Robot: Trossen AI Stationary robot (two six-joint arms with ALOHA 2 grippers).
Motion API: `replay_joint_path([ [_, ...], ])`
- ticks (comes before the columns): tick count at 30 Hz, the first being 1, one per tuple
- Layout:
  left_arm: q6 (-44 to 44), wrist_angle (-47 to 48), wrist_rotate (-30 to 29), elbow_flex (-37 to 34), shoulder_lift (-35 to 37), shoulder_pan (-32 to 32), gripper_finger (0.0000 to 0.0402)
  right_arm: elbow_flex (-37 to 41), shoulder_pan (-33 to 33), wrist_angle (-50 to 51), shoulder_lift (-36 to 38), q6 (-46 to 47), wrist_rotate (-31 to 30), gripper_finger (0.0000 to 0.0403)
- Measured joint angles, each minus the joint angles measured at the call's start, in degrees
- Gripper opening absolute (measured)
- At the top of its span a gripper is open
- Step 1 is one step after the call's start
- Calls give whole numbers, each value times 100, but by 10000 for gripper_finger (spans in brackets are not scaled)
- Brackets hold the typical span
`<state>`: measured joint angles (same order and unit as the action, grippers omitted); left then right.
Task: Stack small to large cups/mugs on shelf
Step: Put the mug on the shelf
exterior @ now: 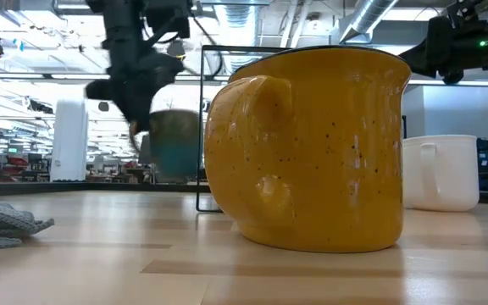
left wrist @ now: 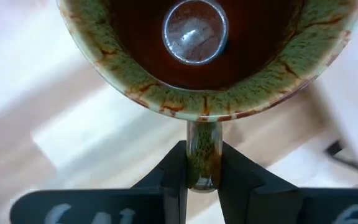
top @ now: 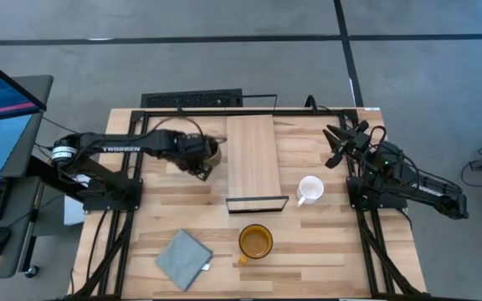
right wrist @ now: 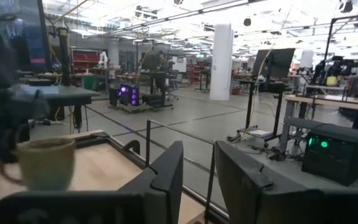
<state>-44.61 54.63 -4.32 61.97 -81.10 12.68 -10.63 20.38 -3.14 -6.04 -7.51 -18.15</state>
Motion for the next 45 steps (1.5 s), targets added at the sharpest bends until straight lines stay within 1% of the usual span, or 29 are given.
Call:
replay_joint_path([
  [6, 1191, -2, 19, 739, 0, 631, 43, 0, 0, 58, 0, 0, 0, 118],
  [9, 1692, -6, 189, 1049, 0, 922, 43, 0, 0, 62, 0, 0, 0, 118],
  [13, 2284, 52, 269, 1437, -77, 1195, 43, 0, 0, 62, 0, 0, -5, 118],
  [16, 2749, 111, 459, 1776, -257, 1333, 43, 0, 2, 62, 0, 2, -13, 118],
  [21, 3537, 578, 708, 2573, -884, 1520, 43, 0, 0, 104, -22, 95, -15, 118],
  [26, 4255, 1183, 713, 3628, -1727, 1641, 43, -2, 2, 180, -121, 459, -15, 118],
  [30, 4808, 1462, 747, 4432, -2338, 1685, 43, -2, 2, 307, -230, 660, -15, 118],
  [34, 5221, 1681, 823, 5087, -2867, 1697, 43, -2, 2, 304, -383, 757, -17, 118],
  [38, 5398, 1830, 814, 5426, -3249, 1699, 43, -2, 1, 275, -466, 760, -15, 118],
  [45, 5691, 1839, 693, 5460, -3659, 1726, 43, -2, 2, 269, -461, 761, -15, 118],
])
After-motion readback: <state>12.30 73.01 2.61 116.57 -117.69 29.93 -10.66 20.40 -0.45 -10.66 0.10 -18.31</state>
